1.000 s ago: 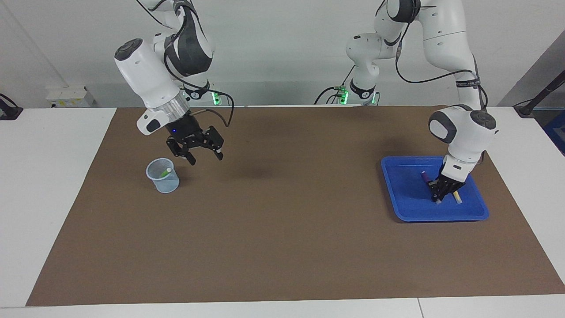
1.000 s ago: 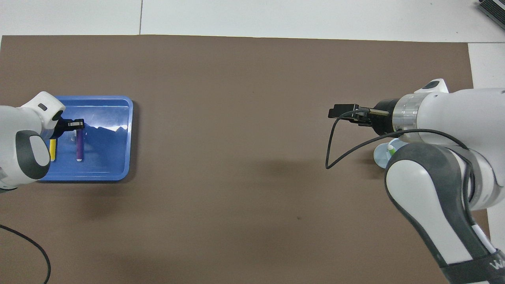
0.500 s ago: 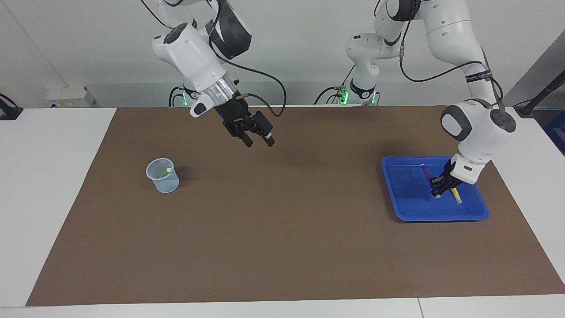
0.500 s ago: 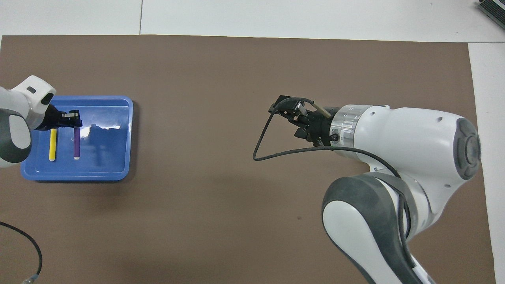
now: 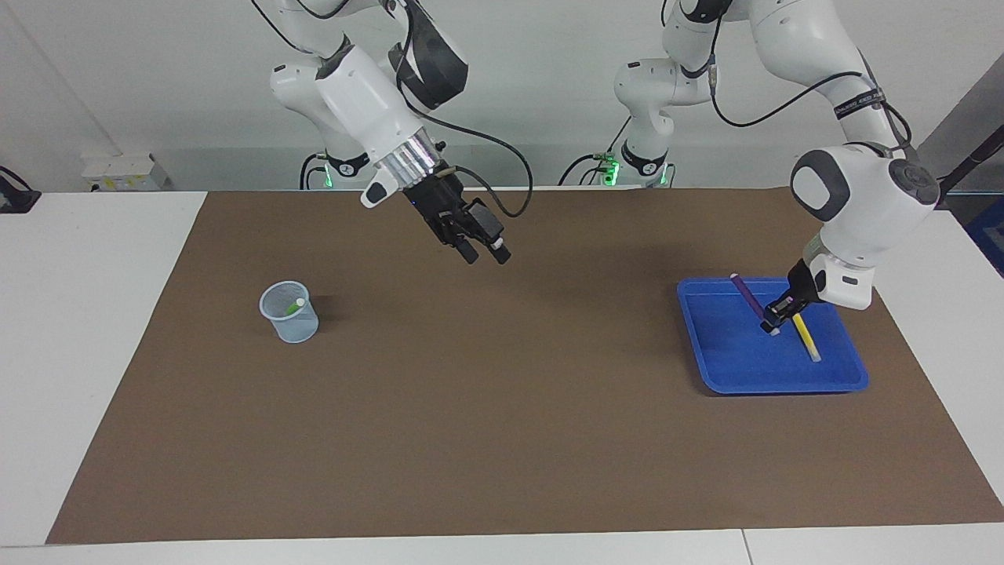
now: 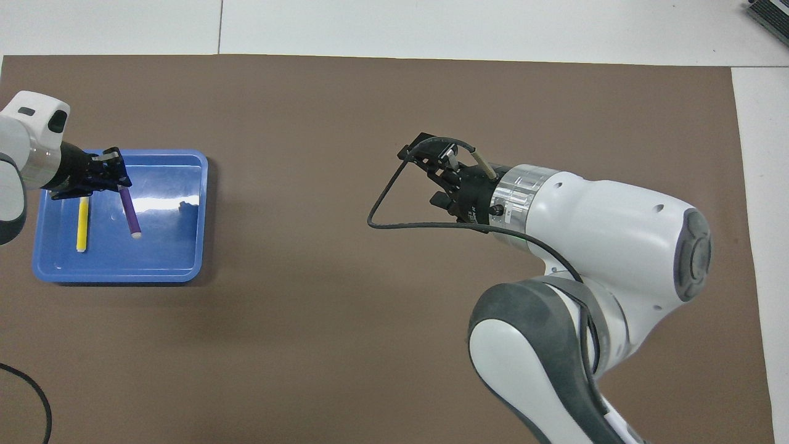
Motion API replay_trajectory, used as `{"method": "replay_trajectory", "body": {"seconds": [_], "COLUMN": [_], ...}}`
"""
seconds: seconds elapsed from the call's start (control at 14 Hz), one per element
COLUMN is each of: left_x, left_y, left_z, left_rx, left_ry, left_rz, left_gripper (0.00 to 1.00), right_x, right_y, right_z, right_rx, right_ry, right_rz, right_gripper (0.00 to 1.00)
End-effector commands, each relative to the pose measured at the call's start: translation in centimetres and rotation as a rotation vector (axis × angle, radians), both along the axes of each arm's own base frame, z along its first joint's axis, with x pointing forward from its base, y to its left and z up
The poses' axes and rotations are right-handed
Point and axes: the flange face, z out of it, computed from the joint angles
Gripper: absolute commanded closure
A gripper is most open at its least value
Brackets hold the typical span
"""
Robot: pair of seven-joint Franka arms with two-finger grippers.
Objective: Transfer and insert pens with both arms
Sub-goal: 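Lift the purple pen with the left gripper while the right gripper approaches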
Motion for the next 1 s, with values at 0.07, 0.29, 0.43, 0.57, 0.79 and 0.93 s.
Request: {"method": "replay_trajectory", "body": {"seconds": [0.07, 0.29, 0.43, 0.57, 0.79, 0.93], "left_x": [-2.1, -3.6, -4.1, -4.7, -5.4, -5.9], "left_y": [-2.8, -5.6, -7.6, -9.5, -11.9, -13.1], "left_z": [5.9, 9.7, 11.3, 12.3, 13.3, 14.0], "left_rx": [-0.095, -0.159, -0.193, -0.218, -0.245, -0.260], "left_ry": [0.037, 0.042, 0.047, 0.071, 0.106, 0.127], "left_rz": [0.294, 0.541, 0.683, 0.844, 1.036, 1.138], "left_gripper": [1.00, 1.00, 1.00, 1.00, 1.00, 1.00], "right_x": [0.3, 0.7, 0.4, 0.0, -1.3, -2.4], "right_y": [2.4, 4.3, 5.6, 6.8, 9.1, 10.2], "right_z": [-2.2, -4.5, -3.0, -2.1, -1.1, -0.7], "right_rx": [0.039, 0.081, 0.161, 0.190, 0.205, 0.206], "right_ry": [0.013, 0.003, 0.021, 0.020, 0.013, 0.012], "right_rz": [-0.036, -0.104, -0.127, -0.119, -0.083, -0.058], "right_gripper": [0.00, 0.00, 0.00, 0.00, 0.00, 0.00]}}
